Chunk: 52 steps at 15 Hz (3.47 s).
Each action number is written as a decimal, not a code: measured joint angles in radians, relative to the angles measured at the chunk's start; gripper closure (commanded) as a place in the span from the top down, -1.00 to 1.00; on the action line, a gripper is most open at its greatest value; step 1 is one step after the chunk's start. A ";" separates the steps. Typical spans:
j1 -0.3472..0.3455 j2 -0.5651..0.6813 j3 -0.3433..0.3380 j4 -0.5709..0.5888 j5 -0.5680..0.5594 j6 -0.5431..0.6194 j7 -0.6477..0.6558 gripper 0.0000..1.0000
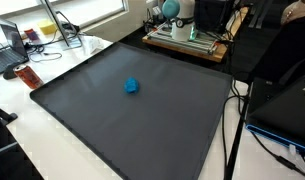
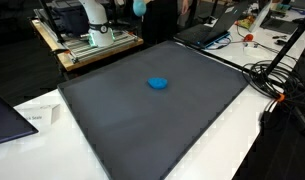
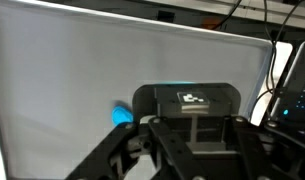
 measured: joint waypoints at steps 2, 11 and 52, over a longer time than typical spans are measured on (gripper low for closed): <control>-0.003 0.076 0.039 0.060 -0.004 0.031 0.068 -0.57; -0.017 0.287 0.091 0.204 -0.049 0.092 0.164 -0.07; 0.012 1.386 -0.061 1.188 -0.240 -0.085 0.218 -0.57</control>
